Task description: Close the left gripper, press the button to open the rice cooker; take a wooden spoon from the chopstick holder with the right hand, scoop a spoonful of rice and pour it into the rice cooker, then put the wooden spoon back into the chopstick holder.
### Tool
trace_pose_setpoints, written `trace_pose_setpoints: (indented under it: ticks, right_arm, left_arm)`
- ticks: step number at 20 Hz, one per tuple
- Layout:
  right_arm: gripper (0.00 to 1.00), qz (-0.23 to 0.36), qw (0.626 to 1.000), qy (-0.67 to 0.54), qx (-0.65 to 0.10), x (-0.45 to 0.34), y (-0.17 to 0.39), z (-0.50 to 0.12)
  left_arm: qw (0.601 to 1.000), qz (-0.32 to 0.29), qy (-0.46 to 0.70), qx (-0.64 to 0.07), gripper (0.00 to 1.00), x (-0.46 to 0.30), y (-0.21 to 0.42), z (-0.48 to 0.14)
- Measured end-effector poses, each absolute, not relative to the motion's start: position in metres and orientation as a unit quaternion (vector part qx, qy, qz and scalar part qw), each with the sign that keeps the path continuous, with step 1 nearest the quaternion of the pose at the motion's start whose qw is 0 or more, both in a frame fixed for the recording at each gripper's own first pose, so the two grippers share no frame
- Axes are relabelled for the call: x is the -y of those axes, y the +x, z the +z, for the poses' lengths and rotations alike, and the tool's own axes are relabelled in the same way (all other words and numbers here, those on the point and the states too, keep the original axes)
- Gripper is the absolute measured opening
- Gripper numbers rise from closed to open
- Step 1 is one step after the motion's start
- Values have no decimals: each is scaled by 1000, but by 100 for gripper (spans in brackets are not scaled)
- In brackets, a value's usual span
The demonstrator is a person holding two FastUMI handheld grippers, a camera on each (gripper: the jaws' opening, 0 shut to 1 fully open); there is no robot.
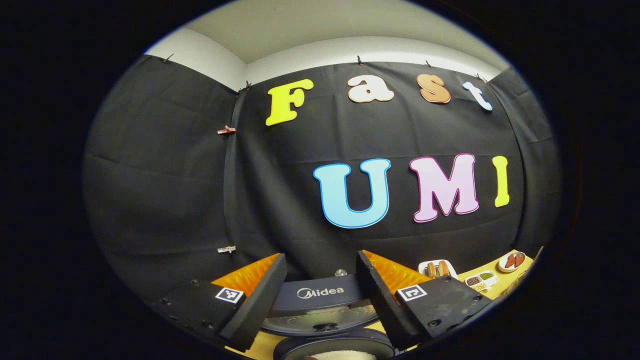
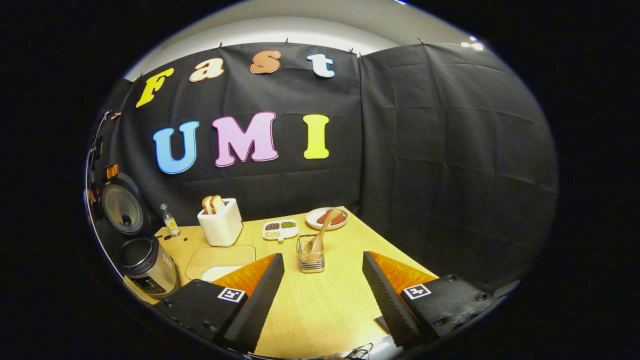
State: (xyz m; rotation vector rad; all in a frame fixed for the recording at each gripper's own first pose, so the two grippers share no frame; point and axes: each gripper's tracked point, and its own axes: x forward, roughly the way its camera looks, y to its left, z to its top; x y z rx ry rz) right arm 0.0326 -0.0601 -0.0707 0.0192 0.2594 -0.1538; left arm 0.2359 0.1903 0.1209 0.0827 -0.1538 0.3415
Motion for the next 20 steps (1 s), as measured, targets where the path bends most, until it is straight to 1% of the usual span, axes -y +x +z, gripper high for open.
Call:
trace_pose_setpoints:
  ticks: [4, 7, 10, 14, 20]
  right_arm:
    - [99, -90, 986, 21, -142, 64, 23, -81]
    - [99, -81, 985, 24, -150, 58, 22, -92]
    - [99, -65, 984, 34, -163, 44, 24, -104]
    - [98, -31, 983, 30, -178, 23, 21, -114]
    - [99, 8, 977, 27, -210, -2, 17, -138]
  left_arm:
    - [984, 169, 10, 49, 98, -178, 215, 108]
    - [986, 165, -10, 10, 98, -164, 192, 90]
    - [986, 158, -31, -35, 98, -147, 168, 66]
    - [983, 149, -48, -96, 98, -127, 137, 19]
    - [978, 136, -48, -154, 99, -109, 112, -57]
